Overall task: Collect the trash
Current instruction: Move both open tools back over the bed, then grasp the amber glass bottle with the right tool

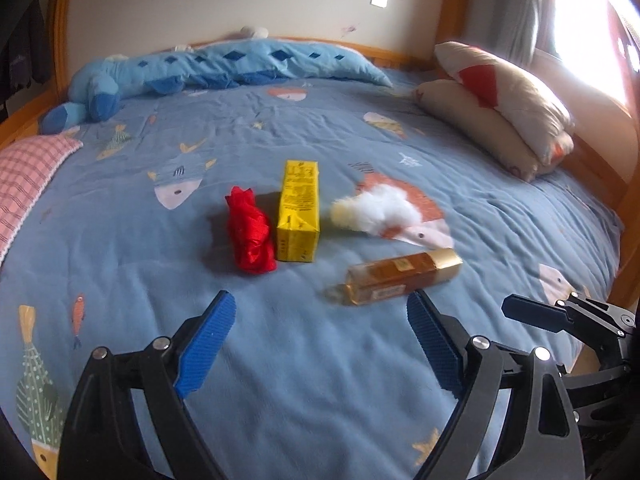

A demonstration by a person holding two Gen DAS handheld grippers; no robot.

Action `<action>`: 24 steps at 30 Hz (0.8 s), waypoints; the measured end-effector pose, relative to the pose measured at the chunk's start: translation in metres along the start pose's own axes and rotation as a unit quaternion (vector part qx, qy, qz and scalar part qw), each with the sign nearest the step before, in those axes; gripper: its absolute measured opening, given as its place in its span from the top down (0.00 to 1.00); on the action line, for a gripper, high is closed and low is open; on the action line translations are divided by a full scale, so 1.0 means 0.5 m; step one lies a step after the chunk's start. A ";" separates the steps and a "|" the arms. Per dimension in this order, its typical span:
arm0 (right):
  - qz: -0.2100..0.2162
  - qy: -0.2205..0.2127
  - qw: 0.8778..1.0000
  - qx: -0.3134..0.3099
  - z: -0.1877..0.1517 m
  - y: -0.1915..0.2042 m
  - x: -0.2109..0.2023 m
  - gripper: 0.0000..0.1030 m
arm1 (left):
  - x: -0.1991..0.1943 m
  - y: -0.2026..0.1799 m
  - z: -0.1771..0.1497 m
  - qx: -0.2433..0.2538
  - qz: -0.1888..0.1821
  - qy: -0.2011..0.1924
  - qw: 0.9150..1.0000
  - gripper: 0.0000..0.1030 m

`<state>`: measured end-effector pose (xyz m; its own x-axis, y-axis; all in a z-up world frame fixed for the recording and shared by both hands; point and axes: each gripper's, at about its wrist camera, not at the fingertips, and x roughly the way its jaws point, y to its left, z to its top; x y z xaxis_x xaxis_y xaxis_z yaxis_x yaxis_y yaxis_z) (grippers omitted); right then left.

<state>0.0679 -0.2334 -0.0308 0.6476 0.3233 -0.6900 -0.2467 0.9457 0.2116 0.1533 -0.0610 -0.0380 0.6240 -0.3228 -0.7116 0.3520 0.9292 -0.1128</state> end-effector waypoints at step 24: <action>0.066 0.134 0.971 -0.186 0.112 -0.056 0.238 0.48 | 0.161 0.091 0.029 -0.041 0.019 0.054 0.997 0.15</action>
<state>0.1920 -0.2194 -0.0799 0.3949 0.3737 -0.8393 -0.5897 0.8036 0.0804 0.2298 -0.0472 -0.0902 0.5548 -0.2698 -0.7870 0.2684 0.9534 -0.1377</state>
